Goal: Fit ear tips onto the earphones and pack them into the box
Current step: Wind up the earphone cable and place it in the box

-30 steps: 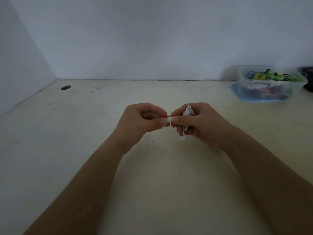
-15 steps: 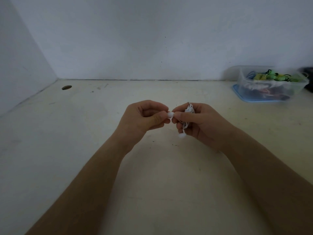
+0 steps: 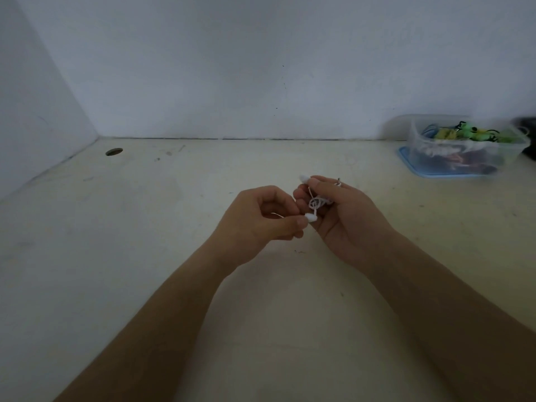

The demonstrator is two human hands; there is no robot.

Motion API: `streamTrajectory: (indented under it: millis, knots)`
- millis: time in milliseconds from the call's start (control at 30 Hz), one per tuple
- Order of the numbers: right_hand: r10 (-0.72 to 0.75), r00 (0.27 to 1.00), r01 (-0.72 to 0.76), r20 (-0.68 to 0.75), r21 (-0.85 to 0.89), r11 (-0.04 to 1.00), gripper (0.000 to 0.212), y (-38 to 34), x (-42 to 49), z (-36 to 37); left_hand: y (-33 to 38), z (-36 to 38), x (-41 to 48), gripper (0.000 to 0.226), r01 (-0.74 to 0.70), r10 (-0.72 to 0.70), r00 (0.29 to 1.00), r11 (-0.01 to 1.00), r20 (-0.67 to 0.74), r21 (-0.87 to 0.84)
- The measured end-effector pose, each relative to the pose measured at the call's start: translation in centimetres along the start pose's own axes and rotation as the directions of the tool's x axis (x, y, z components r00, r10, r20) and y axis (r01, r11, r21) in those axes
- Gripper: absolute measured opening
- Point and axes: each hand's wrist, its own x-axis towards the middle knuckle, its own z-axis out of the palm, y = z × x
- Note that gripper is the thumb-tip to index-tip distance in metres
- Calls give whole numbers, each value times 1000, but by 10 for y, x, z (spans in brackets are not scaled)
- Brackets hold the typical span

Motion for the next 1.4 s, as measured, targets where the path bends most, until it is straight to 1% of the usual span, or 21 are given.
streamTrajectory:
  millis: [67,133,200,233,367,400,467,533,633,700,767,800,833,867,900,933,967,1000,1067,1133,1400]
  knots:
    - [0,1000,1,-20,22,1000,10,-1,-1,2,0,1,0,17,-20,19,1000,999,-21,-27]
    - [-2,998,5,-63,35,999,7,-3,-3,3,1,0,0,14,-31,30,999,998,-21,-50]
    - [-3,995,3,-95,2,1000,11,-4,-4,4,1,-3,0,8,-39,37,999,996,-31,-82]
    - [0,995,-3,-97,-29,1000,13,-5,-4,5,1,-4,1,9,-39,34,998,994,-47,-100]
    - [6,999,1,34,-189,982,23,-6,-7,8,0,-10,2,8,-28,13,996,985,-86,-168]
    - [-1,998,16,66,-224,975,23,-7,-8,10,0,-11,2,8,-28,12,996,985,-92,-171]
    - [-21,994,49,104,-273,961,15,-5,-9,11,0,-12,2,8,-35,18,994,986,-109,-162]
    - [-42,990,80,134,-297,952,7,-3,-9,10,1,-12,2,7,-41,22,992,987,-121,-157]
    - [-52,982,103,180,-286,953,17,-1,-8,7,1,-13,2,7,-34,13,991,987,-133,-159]
    - [-66,980,120,186,-296,948,14,0,-8,6,3,-13,1,7,-25,7,991,991,-135,-134]
    - [-76,983,129,165,-338,932,10,0,-8,6,4,-17,2,10,-24,12,988,997,-157,-73]
    - [-80,985,130,150,-353,927,11,0,-7,5,4,-20,3,11,-34,33,982,999,-188,-5]
    - [-80,988,124,132,-364,923,12,1,-6,5,3,-25,4,12,-48,72,970,993,-232,109]
    - [-79,991,115,111,-372,921,11,1,-5,4,0,-32,7,10,-52,126,954,963,-272,264]
    - [-77,993,105,88,-378,920,9,2,-5,3,-3,-38,8,8,-38,174,942,904,-287,425]
    - [-77,995,96,65,-383,919,7,3,-5,2,-6,-44,9,5,-5,191,942,829,-275,560]
    - [-75,996,86,44,-388,918,6,3,-4,1,-9,-49,8,4,33,171,954,757,-247,653]
    - [-73,997,78,28,-392,917,5,3,-4,0,-12,-52,7,6,61,125,970,703,-208,708]
    - [-61,998,61,11,-390,919,4,4,-4,0,-18,-56,5,11,90,26,990,636,-138,767]
    - [-48,999,46,5,-392,919,4,5,-4,0,-21,-56,5,17,91,-13,994,599,-104,795]
    - [-27,1000,29,11,-423,906,3,8,-3,-1,-26,-58,6,22,142,-10,984,635,-175,760]
